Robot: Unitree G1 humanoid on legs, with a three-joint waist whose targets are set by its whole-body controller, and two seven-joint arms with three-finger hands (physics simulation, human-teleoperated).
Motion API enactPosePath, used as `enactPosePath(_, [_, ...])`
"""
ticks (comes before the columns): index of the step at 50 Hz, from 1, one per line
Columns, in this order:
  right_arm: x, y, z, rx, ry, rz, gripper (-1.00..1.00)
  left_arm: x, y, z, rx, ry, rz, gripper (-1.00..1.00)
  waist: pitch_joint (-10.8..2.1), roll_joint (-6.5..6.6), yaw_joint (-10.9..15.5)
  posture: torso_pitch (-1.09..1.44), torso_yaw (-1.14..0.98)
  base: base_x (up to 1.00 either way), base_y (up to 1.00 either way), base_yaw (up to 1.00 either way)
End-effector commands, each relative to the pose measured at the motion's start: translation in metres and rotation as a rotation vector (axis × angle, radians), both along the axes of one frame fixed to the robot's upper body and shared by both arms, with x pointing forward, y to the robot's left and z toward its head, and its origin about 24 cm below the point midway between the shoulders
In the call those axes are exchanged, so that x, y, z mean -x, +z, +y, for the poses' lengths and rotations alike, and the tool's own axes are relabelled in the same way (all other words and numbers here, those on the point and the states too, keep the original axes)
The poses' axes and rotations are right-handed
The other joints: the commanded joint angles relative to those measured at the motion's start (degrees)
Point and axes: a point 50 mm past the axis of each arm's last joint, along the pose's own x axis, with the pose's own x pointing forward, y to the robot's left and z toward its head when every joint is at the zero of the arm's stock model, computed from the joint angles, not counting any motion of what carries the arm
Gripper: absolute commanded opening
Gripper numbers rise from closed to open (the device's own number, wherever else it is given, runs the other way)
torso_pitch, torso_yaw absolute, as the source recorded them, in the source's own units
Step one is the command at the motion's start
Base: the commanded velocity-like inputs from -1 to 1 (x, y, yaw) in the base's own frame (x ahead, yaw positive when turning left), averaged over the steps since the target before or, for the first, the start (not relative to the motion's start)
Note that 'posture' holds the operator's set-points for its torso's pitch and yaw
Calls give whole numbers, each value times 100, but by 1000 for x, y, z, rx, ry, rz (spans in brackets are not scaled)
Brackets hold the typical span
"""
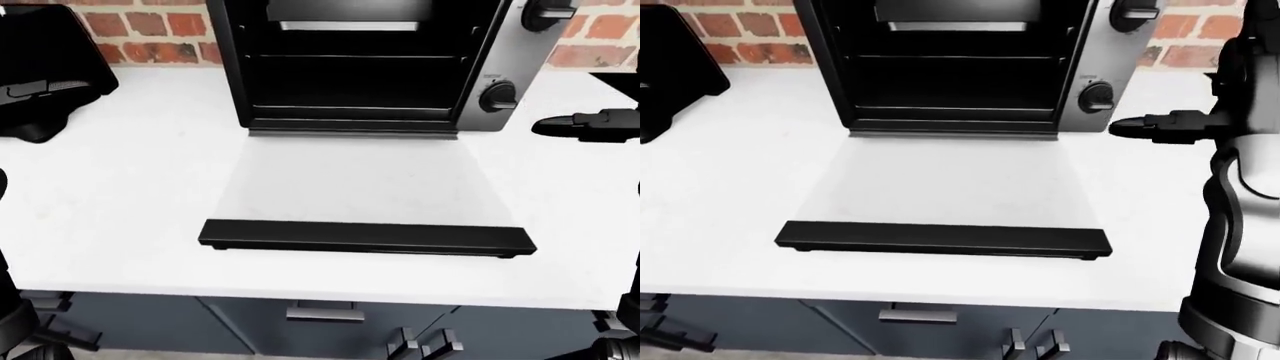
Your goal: Close the toaster oven door.
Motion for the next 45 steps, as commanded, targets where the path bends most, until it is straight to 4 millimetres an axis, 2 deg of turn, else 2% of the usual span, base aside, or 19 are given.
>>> enactPosePath(1, [9,18,2,52,3,-79,100,9,20,-1,-38,7,-88,100,-138,-1,2,0,0,0,0,0])
enactPosePath(12, [16,8,-5,114,-2,-52,100,9,18,-2,-37,5,-82,100,-123,-12,-13,0,0,0,0,0])
enactPosePath(45, [19,-34,-14,227,-6,34,100,9,17,-3,-37,4,-78,100,-147,-2,-20,0,0,0,0,0])
